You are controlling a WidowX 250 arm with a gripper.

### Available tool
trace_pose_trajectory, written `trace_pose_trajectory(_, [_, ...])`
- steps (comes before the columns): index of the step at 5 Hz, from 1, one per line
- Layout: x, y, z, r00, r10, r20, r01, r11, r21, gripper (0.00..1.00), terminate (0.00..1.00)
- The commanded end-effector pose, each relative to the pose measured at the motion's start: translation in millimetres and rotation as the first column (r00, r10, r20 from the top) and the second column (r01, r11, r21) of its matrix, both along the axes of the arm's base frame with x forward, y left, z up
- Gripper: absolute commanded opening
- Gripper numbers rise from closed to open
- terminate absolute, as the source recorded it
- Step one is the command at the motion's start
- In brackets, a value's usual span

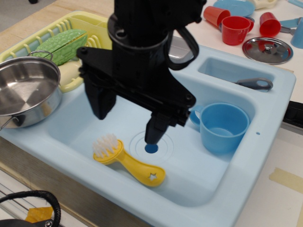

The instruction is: Put brush into pot or pan

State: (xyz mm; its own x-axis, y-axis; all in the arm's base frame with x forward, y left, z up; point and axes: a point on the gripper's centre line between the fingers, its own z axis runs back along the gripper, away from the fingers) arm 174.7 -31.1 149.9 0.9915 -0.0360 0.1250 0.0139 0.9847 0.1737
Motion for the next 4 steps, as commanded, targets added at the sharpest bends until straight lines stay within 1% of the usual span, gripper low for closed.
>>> trace_pose_trajectory(1, [24,10,0,0.966,-0.257,-0.012,0.256,0.967,-0.005,1.0,0.0])
trace_pose_trajectory(2, [22,4,-12,0.934,-0.352,-0.067,0.352,0.936,-0.009,1.0,0.0])
trace_pose_trajectory(3, [9,10,-22,0.878,-0.476,-0.047,0.476,0.88,-0.016,1.0,0.0])
trace_pose_trajectory(4, [3,13,-33,0.811,-0.585,-0.026,0.584,0.811,-0.027,1.0,0.0])
